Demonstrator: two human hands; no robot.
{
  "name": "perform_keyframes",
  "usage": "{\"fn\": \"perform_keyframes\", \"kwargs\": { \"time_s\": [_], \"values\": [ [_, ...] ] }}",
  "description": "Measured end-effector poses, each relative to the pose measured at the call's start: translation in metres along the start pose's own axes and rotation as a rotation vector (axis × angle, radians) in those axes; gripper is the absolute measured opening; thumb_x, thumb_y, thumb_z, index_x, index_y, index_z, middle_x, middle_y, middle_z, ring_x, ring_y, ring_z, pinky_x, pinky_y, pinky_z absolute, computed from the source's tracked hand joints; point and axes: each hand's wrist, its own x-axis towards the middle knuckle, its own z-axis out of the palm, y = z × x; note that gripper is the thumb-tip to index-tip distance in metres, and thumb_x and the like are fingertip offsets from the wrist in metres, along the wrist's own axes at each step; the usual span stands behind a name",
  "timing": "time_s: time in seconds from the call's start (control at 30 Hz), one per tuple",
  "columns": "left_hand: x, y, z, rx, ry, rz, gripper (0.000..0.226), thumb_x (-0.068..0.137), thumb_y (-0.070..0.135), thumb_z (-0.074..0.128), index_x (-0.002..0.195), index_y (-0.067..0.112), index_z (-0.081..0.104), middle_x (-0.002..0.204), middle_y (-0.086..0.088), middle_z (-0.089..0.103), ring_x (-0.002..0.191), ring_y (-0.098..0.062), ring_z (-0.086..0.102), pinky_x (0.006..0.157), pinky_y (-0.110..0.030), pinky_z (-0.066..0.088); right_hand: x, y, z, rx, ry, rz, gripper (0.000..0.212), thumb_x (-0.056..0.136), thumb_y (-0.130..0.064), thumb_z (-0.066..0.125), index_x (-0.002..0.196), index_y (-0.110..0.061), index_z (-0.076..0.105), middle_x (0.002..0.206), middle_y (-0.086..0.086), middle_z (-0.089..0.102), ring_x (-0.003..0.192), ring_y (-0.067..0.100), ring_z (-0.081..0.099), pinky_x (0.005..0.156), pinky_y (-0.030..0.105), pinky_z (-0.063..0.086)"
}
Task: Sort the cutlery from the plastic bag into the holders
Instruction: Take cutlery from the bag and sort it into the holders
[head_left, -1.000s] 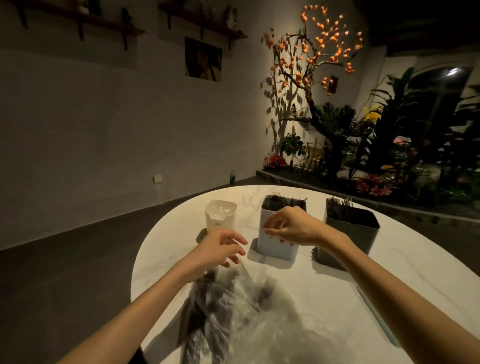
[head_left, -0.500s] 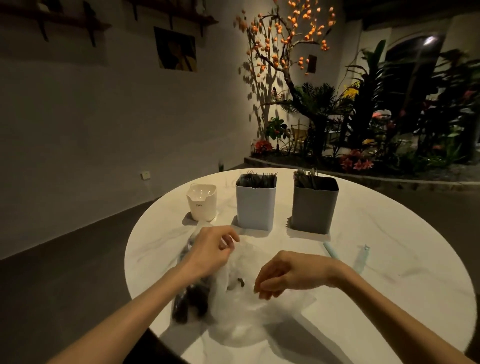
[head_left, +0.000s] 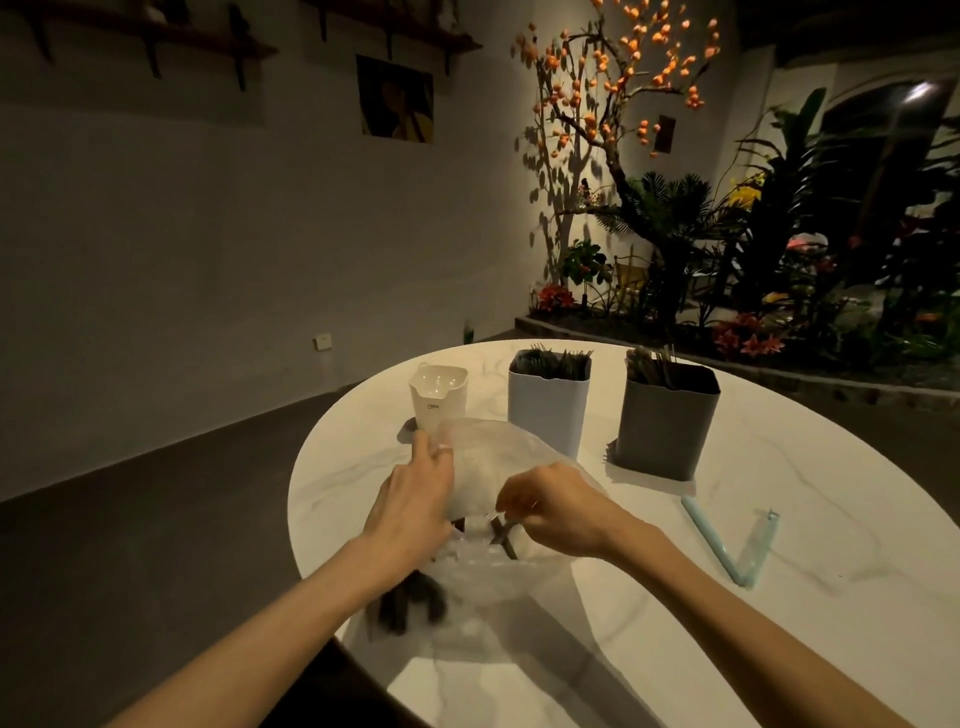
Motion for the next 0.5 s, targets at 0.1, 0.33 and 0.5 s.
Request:
{"fn": "perform_keyframes", "kwargs": {
  "time_s": [0.1, 0.33, 0.5],
  "values": [
    [0.0, -0.009, -0.008, -0.112, 0.118, 0.029, 0.064, 0.076, 0.012, 0.083, 0.131, 0.009, 0.051, 0.14, -0.008, 0.035, 0.086, -0.029, 0.066, 0.078, -0.035, 0.061, 0.005, -0.006, 0.013, 0.008, -0.051, 0.069, 0.018, 0.095, -0.019, 0.06, 0.1, -0.012, 0.076, 0.094, 0.0, 0.076, 0.079, 0.011, 0.07, 0.076, 0.022, 0.057],
    [-0.007, -0.013, -0.014, -0.12, 0.119, 0.032, 0.055, 0.074, 0.008, 0.07, 0.126, 0.006, 0.05, 0.144, -0.009, 0.035, 0.073, -0.03, 0.059, 0.061, -0.031, 0.051, 0.034, -0.018, 0.033, -0.121, -0.181, 0.529, 0.042, 0.092, -0.053, 0.063, 0.069, -0.018, 0.056, 0.065, -0.003, 0.062, 0.061, 0.012, 0.062, 0.073, 0.027, 0.057],
    [-0.007, -0.02, -0.009, -0.166, 0.166, 0.028, 0.071, 0.077, 0.025, 0.066, 0.142, 0.014, 0.038, 0.142, -0.003, 0.035, 0.077, -0.02, 0.056, 0.064, -0.026, 0.049, 0.049, -0.024, 0.046, -0.024, -0.107, 0.532, 0.052, 0.088, -0.071, 0.049, 0.094, -0.021, 0.062, 0.097, 0.001, 0.067, 0.093, 0.019, 0.061, 0.091, 0.036, 0.051]
  ]
}}
